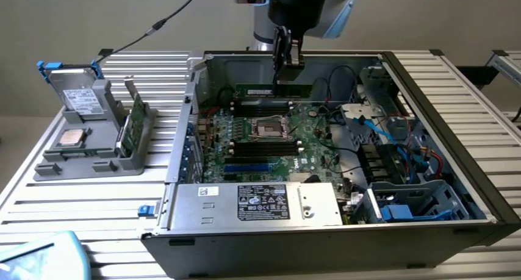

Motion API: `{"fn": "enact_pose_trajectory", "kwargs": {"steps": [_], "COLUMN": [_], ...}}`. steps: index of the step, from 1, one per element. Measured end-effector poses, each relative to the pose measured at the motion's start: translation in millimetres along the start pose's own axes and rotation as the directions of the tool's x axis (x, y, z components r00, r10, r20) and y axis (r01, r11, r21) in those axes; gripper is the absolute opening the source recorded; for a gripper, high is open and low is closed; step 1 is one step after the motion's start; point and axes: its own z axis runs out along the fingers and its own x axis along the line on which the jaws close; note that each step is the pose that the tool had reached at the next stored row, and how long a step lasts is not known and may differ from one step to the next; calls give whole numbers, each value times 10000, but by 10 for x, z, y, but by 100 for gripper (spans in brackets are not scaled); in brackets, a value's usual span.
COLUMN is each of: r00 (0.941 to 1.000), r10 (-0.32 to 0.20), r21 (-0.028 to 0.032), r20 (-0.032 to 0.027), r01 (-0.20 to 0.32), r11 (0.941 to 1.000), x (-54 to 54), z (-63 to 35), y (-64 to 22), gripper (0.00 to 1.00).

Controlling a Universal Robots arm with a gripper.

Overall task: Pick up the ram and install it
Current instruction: 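Insert the ram into the slot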

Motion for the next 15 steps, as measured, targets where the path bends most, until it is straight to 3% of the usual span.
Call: {"fn": "enact_pose_trajectory", "kwargs": {"steps": [9,15], "r00": [10000,10000], "r10": [0,-1], "r21": [1,13], "r20": [0,3], "r01": [0,1], "r11": [10000,10000], "x": [0,-4], "z": [0,98], "y": [-4,-14], "gripper": [14,14]}}
